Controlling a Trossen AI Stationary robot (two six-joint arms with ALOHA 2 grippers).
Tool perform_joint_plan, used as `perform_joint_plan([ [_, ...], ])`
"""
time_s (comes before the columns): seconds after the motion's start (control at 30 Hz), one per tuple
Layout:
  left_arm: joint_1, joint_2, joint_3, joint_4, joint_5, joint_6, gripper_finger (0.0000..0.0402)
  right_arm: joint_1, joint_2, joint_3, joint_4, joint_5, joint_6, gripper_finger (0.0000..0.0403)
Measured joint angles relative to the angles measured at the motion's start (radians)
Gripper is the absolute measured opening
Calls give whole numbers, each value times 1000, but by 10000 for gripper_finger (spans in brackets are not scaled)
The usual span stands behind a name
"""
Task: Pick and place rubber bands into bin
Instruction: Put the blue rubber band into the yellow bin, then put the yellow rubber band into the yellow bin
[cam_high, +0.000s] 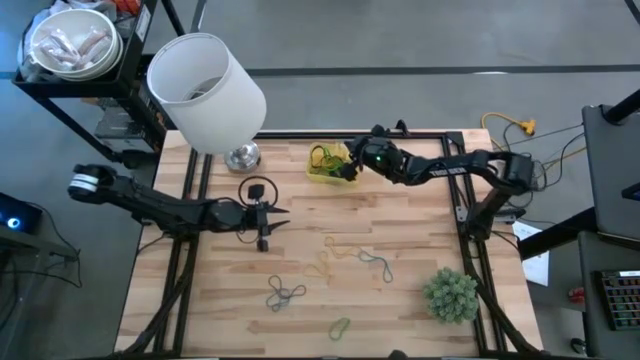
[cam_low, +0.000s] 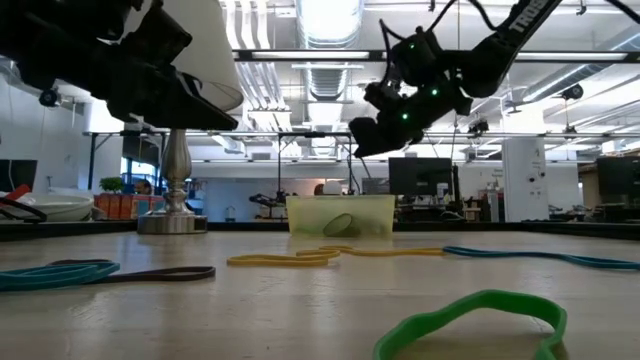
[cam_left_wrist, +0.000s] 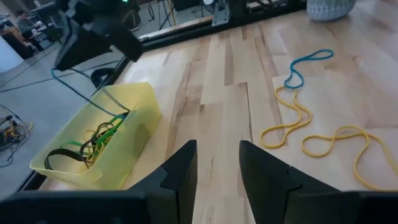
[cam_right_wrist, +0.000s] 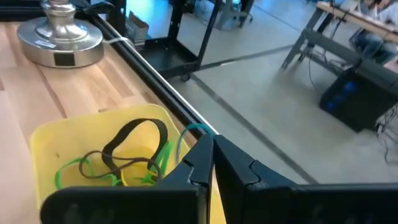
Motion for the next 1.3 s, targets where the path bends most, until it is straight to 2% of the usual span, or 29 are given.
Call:
perform_joint_plan([
  [0.17, 0, 32, 0, 29, -2, 22, 105, -8, 44, 40, -65, -3, 32, 9],
  [0.43, 0, 28, 1, 39, -5, 21, 105, -12, 49, 109, -254, -85, 59, 14],
  [0.77, 0, 28, 1, 39, -5, 20, 105, -12, 49, 134, -274, -129, 81, 97],
  [0.87, 0, 28, 1, 39, -5, 19, 105, -11, 48, 134, -281, -135, 78, 116],
  [0.97, 0, 28, 1, 37, 0, 12, 105, -3, 39, 134, -288, -185, 55, 127],
  [1.07, 0, 28, 2, 19, 61, 10, 105, 17, 31, 134, -291, -263, 28, 133],
  [1.3, 0, 29, 2, -9, 295, -59, 105, 130, 12, 133, -369, -409, -41, 132],
])
